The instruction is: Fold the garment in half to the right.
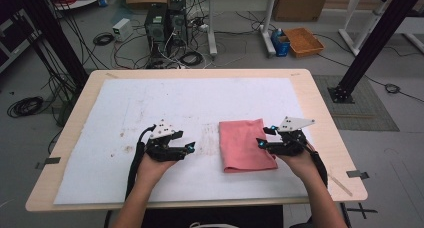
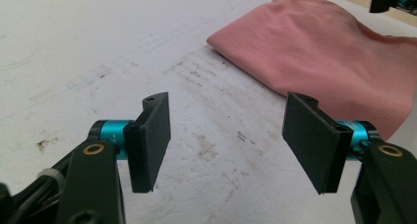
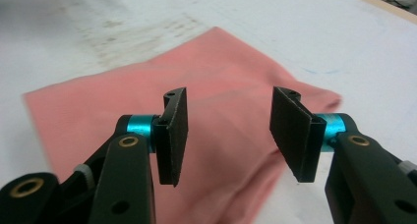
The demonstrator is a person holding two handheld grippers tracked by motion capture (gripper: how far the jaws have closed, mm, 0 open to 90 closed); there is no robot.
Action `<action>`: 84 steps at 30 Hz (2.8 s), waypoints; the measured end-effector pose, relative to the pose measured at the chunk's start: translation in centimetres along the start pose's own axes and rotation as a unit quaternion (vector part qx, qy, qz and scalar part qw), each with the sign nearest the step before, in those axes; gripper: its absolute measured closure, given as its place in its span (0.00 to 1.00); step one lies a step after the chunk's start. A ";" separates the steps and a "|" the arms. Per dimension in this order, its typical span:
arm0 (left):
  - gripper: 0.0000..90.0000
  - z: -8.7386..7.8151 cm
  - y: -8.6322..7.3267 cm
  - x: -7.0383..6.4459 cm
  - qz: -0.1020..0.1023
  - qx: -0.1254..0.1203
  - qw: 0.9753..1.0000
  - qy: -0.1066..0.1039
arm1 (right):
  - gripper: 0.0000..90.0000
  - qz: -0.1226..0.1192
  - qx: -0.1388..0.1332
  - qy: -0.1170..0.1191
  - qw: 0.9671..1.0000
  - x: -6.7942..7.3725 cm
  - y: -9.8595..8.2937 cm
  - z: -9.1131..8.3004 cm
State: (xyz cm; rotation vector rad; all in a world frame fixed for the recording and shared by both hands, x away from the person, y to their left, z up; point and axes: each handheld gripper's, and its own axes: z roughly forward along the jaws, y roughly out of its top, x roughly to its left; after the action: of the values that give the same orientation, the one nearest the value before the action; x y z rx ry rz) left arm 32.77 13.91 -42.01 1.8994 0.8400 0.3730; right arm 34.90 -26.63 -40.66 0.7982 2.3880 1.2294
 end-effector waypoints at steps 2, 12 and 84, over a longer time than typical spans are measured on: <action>0.35 -0.3 -0.1 0.1 0.003 -0.005 1.000 0.010 | 0.55 0.004 0.009 0.000 1.000 -0.2 -0.3 0.2; 0.32 -2.6 -1.8 1.4 -0.011 -0.028 1.000 0.001 | 0.55 0.009 -0.032 0.002 0.999 0.6 -2.5 -0.4; 0.25 -2.9 -1.5 1.9 -0.002 -0.071 0.997 -0.002 | 0.23 0.099 -0.053 -0.083 0.990 -4.2 -3.0 0.0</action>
State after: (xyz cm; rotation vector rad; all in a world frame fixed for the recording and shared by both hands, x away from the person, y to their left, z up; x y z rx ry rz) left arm 31.83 17.57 -42.21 1.7660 0.7949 0.4157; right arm 37.25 -30.64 -42.92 1.0801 2.1331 1.2971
